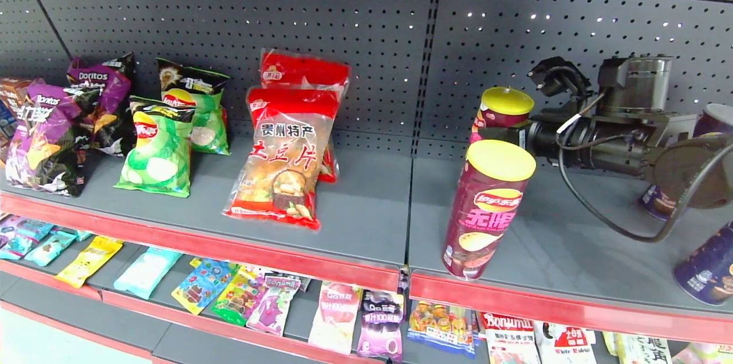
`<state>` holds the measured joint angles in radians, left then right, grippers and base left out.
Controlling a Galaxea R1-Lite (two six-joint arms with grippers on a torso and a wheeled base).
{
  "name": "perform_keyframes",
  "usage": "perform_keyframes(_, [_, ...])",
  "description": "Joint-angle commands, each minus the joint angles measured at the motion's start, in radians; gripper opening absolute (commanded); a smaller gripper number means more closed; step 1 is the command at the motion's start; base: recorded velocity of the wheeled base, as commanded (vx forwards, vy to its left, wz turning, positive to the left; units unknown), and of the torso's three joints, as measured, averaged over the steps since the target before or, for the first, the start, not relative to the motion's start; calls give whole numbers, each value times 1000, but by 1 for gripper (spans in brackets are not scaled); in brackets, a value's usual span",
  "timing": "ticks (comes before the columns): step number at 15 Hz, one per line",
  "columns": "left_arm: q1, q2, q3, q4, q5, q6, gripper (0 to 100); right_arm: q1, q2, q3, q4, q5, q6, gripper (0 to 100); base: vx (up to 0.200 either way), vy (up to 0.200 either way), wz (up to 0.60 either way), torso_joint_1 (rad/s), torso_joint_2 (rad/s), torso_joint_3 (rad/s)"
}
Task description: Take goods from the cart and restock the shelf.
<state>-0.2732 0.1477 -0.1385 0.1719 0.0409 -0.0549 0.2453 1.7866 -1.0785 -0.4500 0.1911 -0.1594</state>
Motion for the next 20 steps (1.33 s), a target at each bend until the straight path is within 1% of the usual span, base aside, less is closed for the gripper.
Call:
perform_keyframes(1, [0,7,-1,0,1,0,100,-8,47,-26,-18,1,0,0,0,0,0,0,0,0])
perform_keyframes(8, [0,9,0,0,1,0,100,-4,70,-69,-19,14,26,0,0,0,0,0,0,0])
perform_keyframes(18, [-1,9,0,0,1,0,100,23,70,-31,-19,13,26,0,0,0,0,0,0,0])
perform_keyframes(19, [-1,9,-1,0,1,0,100,22,70,-31,-21,13,26,100,0,0,0,0,0,0])
perform_keyframes(20, [0,9,0,0,1,0,100,22,70,-31,-21,11,26,100,0,0,0,0,0,0])
